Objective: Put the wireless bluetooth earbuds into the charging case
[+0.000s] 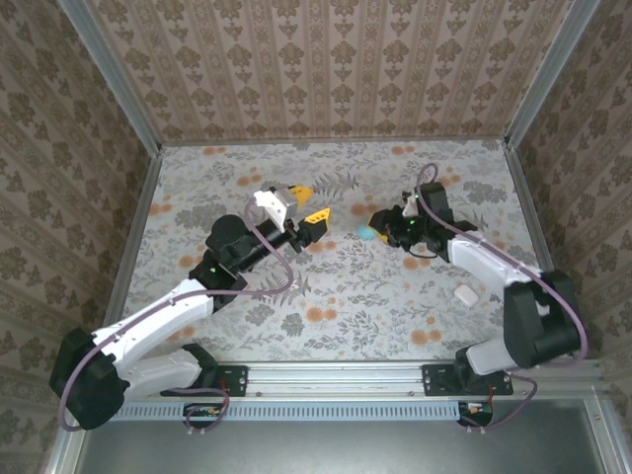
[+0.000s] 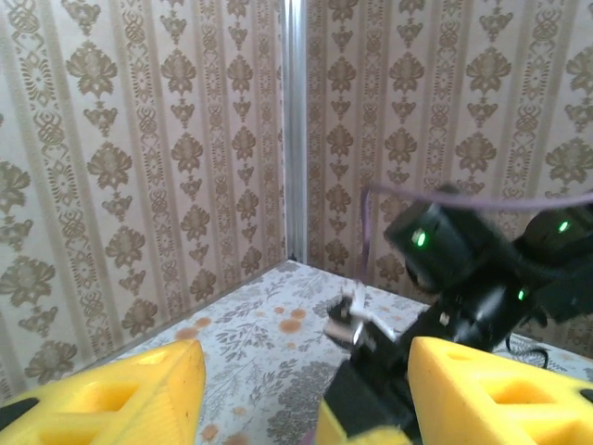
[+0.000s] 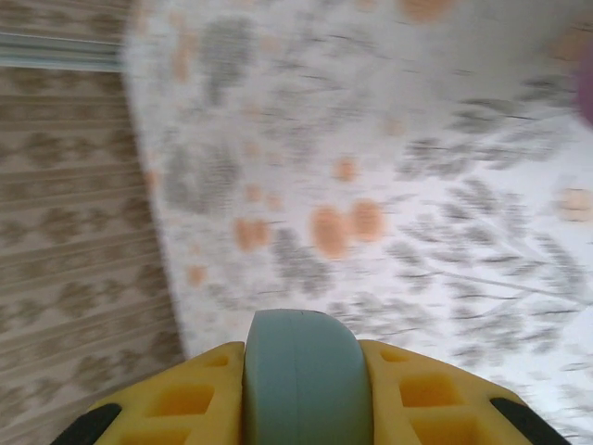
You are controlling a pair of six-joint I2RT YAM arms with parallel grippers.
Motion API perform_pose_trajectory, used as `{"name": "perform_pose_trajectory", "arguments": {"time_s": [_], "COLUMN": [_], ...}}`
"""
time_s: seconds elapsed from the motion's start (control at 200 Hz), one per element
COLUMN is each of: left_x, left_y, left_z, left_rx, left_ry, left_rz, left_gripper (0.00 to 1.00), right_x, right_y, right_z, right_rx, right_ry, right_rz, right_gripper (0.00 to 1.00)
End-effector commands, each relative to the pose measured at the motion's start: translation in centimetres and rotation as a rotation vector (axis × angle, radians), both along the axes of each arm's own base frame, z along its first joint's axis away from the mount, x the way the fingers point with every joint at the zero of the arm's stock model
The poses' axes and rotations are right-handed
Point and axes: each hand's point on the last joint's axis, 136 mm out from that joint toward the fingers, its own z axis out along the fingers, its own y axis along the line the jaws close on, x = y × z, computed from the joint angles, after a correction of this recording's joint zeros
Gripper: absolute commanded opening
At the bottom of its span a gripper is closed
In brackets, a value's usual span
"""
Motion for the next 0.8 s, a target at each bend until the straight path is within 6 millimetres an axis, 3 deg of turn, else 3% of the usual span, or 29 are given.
{"name": "perform_pose_trajectory", "arguments": {"time_s": [0.0, 0.085, 0.225, 0.485, 0.665, 0.795], "left_x": [0.6, 0.5, 0.4, 0.7, 0.6, 0.6], "left_y": [1.0, 1.1, 1.3, 1.3, 1.1, 1.4], "left_z": [-0.8, -0.7, -1.0, -1.2, -1.3, -1.3], "left_rx": [0.035, 0.035, 0.048, 0.048, 0.043, 0.04], "left_ry": [0.006, 0.006, 0.01, 0.01, 0.015, 0.012], "left_rz": [0.06, 0.062, 0.07, 0.076, 0.065, 0.076], "left_gripper": [0.62, 0.62, 0.63, 0.63, 0.63, 0.63], "right_x": [0.1, 0.2, 0.2, 0.0, -0.7, -1.3], "right_y": [-0.8, -1.0, -1.5, -1.9, -2.7, -3.5], "right_z": [-4.0, -6.5, -8.7, -10.4, -11.1, -10.5], "right_rx": [-0.114, -0.138, -0.211, -0.258, -0.307, -0.348], "right_ry": [0.021, 0.077, 0.098, 0.097, 0.117, 0.119], "right_rz": [-0.005, -0.018, -0.036, -0.025, -0.023, -0.015], "right_gripper": [0.09, 0.09, 0.09, 0.12, 0.28, 0.33]}}
